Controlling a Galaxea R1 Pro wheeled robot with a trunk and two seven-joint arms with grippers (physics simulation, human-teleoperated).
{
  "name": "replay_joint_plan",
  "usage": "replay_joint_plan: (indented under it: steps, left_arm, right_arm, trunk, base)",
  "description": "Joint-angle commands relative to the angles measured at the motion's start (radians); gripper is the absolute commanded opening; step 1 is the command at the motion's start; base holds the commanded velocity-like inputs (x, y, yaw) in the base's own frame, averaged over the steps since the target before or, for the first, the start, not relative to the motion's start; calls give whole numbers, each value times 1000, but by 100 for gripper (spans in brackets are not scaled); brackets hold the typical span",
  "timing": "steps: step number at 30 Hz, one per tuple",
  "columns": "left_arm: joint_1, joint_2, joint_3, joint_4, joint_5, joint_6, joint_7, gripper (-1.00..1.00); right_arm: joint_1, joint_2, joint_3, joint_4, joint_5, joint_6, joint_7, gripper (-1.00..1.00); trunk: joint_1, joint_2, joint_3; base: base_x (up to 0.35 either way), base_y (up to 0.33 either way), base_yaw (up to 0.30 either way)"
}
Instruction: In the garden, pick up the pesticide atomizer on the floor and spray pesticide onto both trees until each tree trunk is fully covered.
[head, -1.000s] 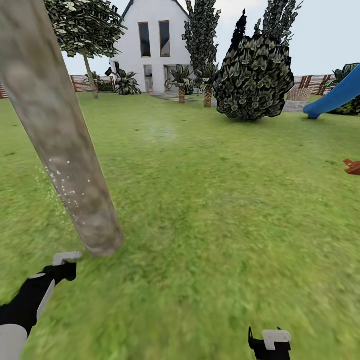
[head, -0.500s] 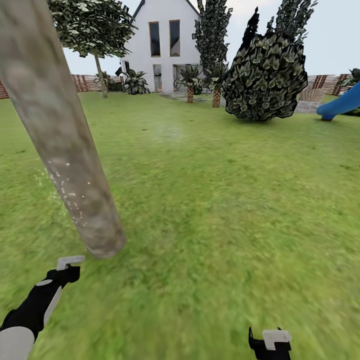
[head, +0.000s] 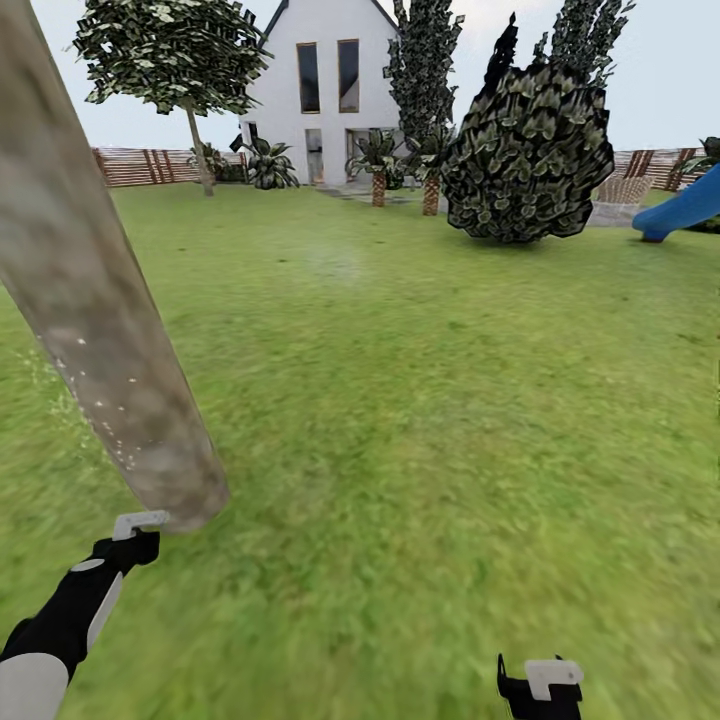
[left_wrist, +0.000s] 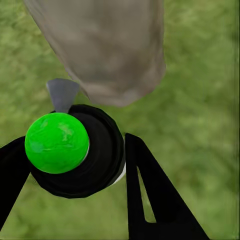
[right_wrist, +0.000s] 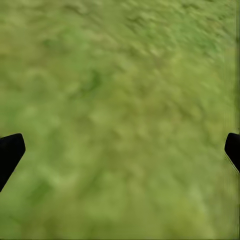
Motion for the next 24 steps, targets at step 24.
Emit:
replay_joint_plan:
  steps: [24]
  left_arm:
    - [0, 0, 4, 0, 0, 1, 0, -100]
  right_arm:
    - [0, 0, 0, 0, 0, 0, -1, 100]
  trunk:
    - [0, 0, 0]
  base:
    - [129, -241, 128]
